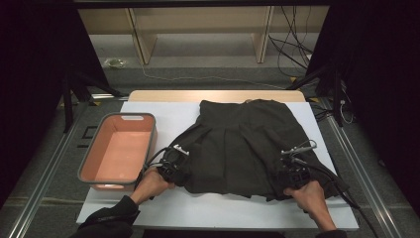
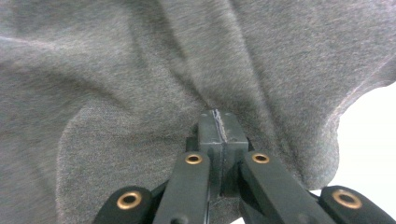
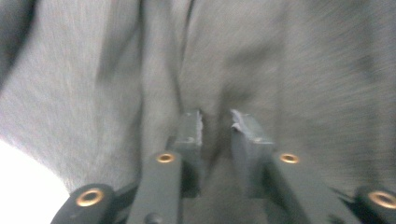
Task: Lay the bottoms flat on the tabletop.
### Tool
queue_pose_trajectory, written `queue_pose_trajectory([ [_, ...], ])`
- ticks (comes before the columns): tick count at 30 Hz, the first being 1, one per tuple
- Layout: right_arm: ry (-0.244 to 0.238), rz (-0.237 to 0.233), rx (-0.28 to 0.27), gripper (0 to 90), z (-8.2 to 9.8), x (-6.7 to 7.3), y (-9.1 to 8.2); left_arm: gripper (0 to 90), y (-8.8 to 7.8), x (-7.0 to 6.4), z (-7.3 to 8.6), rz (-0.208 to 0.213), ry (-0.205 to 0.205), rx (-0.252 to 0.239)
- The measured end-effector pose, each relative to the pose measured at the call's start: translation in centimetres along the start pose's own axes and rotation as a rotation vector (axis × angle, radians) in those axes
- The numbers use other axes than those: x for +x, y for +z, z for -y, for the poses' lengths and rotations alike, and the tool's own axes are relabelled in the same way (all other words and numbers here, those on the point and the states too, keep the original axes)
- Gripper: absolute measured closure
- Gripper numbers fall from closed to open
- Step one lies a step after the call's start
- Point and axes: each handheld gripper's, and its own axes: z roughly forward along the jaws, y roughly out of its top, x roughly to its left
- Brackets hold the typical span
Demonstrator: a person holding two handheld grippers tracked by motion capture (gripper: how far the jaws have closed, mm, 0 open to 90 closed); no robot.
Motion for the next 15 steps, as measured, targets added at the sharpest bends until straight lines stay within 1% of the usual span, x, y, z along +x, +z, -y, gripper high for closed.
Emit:
queue_pose_trajectory([
  [1, 0.009, 0.007, -0.02, 65.9, -0.1, -0.4, -0.4, 89.4, 0.1, -0.1, 0.0, 0.022, -0.014, -0.007],
  [2, 0.02, 0.016, -0.039, 64.8, -0.3, -0.7, -0.9, 89.4, 0.2, -0.3, -0.1, 0.039, -0.013, -0.006],
  [4, 0.035, 0.046, -0.072, 61.0, -0.4, -1.7, -2.0, 89.4, 0.3, -0.7, -0.2, 0.054, -0.011, -0.014],
  [5, 0.046, 0.071, -0.083, 58.6, -0.4, -2.1, -2.6, 89.4, 0.4, -0.7, -0.3, 0.078, -0.023, -0.018],
  [6, 0.043, 0.097, -0.094, 56.8, -0.4, -2.6, -3.0, 89.4, 0.4, -0.8, -0.3, 0.096, -0.041, -0.03],
  [7, 0.048, 0.124, -0.107, 55.3, -0.4, -3.1, -3.4, 89.4, 0.5, -1.0, -0.4, 0.113, -0.039, -0.036],
  [9, 0.069, 0.147, -0.124, 53.4, -0.3, -4.1, -3.9, 89.4, 0.4, -1.8, -0.6, 0.139, -0.04, -0.052],
  [11, 0.082, 0.18, -0.128, 52.7, -0.2, -5.1, -4.2, 89.4, 0.3, -2.5, -0.9, 0.162, -0.036, -0.064],
  [12, 0.093, 0.188, -0.132, 52.5, -0.2, -5.5, -4.2, 89.3, 0.3, -2.7, -1.0, 0.175, -0.032, -0.068],
  [15, 0.116, 0.226, -0.124, 52.7, 0.0, -6.9, -4.3, 89.0, 0.3, -2.8, -1.0, 0.163, -0.02, -0.068],
])
